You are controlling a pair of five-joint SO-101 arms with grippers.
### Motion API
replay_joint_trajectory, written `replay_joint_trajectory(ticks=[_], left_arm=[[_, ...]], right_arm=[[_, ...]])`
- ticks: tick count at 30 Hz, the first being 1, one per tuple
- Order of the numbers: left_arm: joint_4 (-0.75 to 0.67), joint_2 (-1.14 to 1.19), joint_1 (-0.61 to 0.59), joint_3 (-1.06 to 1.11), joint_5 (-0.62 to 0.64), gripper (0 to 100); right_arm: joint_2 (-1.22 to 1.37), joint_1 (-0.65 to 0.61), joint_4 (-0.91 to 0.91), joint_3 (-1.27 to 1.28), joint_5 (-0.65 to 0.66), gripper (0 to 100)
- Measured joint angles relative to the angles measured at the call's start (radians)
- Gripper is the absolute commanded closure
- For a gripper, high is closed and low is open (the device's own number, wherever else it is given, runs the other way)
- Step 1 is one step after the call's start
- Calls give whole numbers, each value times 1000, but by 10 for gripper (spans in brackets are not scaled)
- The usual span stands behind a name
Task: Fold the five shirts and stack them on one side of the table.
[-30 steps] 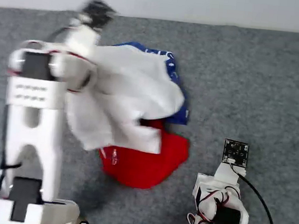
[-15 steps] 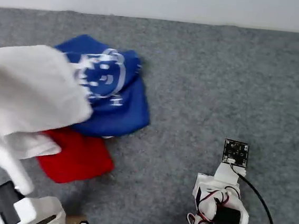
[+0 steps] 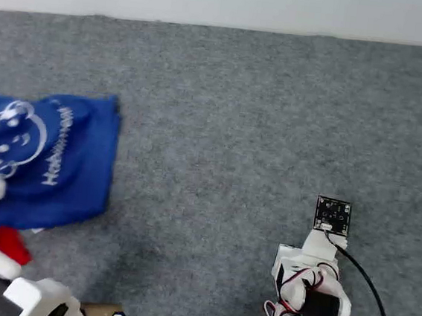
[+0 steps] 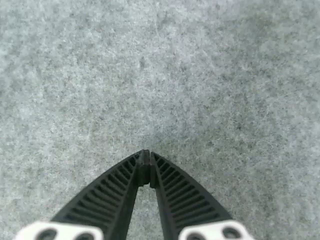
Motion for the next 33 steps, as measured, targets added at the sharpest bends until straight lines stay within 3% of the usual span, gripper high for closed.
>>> replay_joint_trajectory(ticks=[6,12,20,27,33], left_arm=[[-8,28,-11,0,0,987],[110,97,110,0,-80,971],[222,137,222,-2,-152,642],[232,132,275,-40,-153,636],[304,43,417,-43,-153,637]], right_arm=[[0,0,0,0,0,990],[0,0,0,0,0,990],[0,0,0,0,0,990],[0,0,0,0,0,990],[0,0,0,0,0,990]])
